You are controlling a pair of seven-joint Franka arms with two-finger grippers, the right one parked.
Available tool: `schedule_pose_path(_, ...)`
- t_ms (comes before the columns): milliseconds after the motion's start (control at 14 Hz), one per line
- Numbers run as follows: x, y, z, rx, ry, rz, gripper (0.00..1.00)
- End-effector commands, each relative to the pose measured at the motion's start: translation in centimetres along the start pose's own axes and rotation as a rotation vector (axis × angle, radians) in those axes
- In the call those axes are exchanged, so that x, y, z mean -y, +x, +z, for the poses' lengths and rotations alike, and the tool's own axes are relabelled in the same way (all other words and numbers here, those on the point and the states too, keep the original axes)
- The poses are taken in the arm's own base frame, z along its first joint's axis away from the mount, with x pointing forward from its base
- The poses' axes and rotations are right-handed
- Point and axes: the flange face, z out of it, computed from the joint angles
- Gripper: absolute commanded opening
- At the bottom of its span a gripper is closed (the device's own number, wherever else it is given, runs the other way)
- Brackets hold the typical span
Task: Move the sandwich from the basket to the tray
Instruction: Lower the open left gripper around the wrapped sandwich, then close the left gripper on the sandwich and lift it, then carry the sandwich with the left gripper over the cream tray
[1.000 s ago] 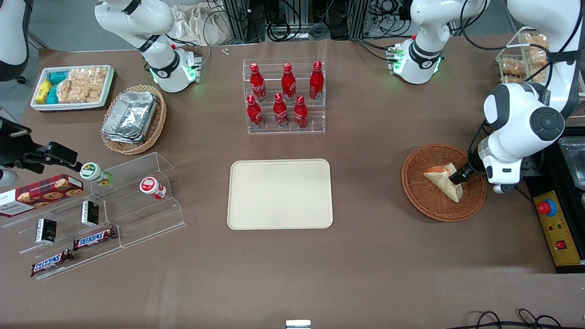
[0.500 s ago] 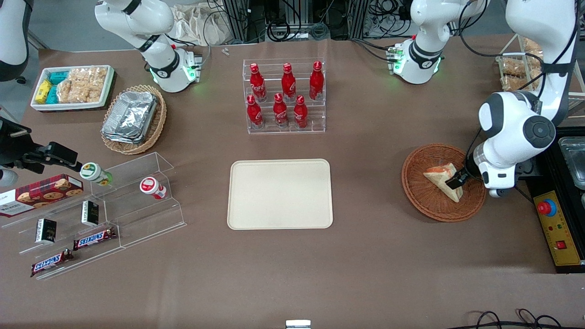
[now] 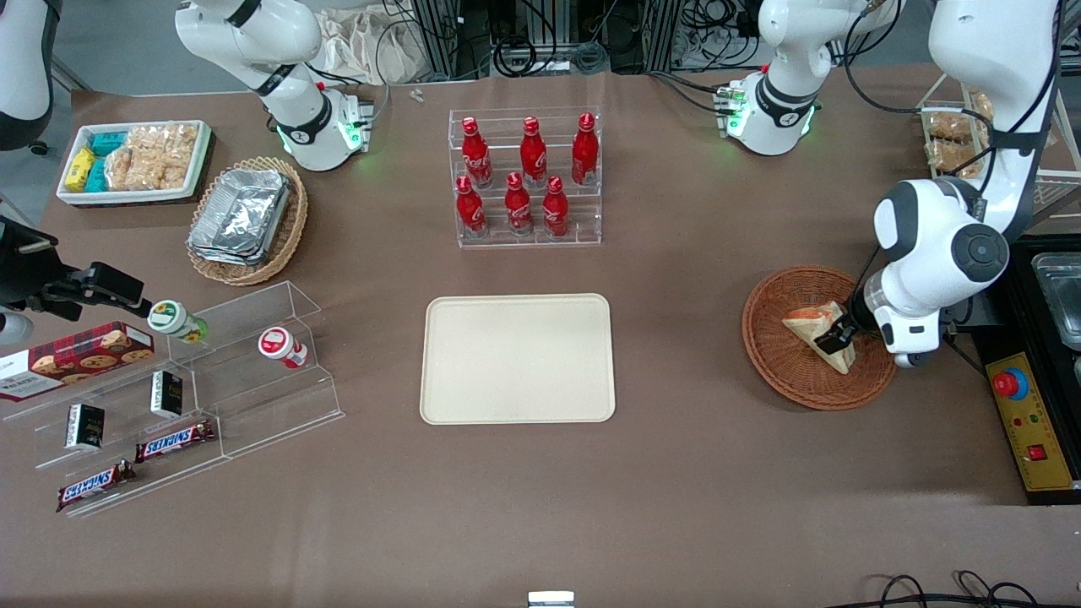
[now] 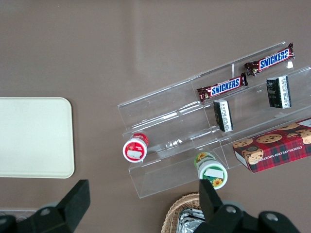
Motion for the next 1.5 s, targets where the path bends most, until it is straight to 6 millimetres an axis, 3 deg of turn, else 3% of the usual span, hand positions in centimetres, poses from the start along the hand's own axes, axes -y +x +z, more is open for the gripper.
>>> schedule_pose_path(0,0.5,-1.3,1.4,-0.021,-0.028,-0.038,1.0)
schedule_pose_path(357,0.9,-1.5,2.3,-0.02,-0.03,-0.04,0.97)
schedule_pose_path(429,0.9,-1.5,2.3,-0.02,-0.03,-0.04,0.77)
schedule_pose_path(500,0.9,-1.5,2.3,-0.02,-0.03,-0.04,0.47)
schedule_pose_path(571,0.9,-1.5,2.3,-0.02,-0.03,-0.04,0.27)
schedule_pose_path(643,0.9,-1.5,2.3,-0.02,-0.03,-0.04,0.1)
schedule_pose_path(714,0.9,-1.5,2.2,-0.021,-0.031,-0.04,0.0)
schedule_pose_path(929,0.8,-1.5,2.0,-0.017,-0.028,-0.079,0.0)
schedule_pose_path(1071,0.5,-1.9,0.8,-0.016,-0.02,-0.088,0.0)
schedule_pose_path(1214,-0.2,-2.1,-2.3,-0.01,0.005,-0.069,0.0)
schedule_pose_path(1429,-2.3,-2.3,-10.1,0.014,0.064,-0.031,0.0)
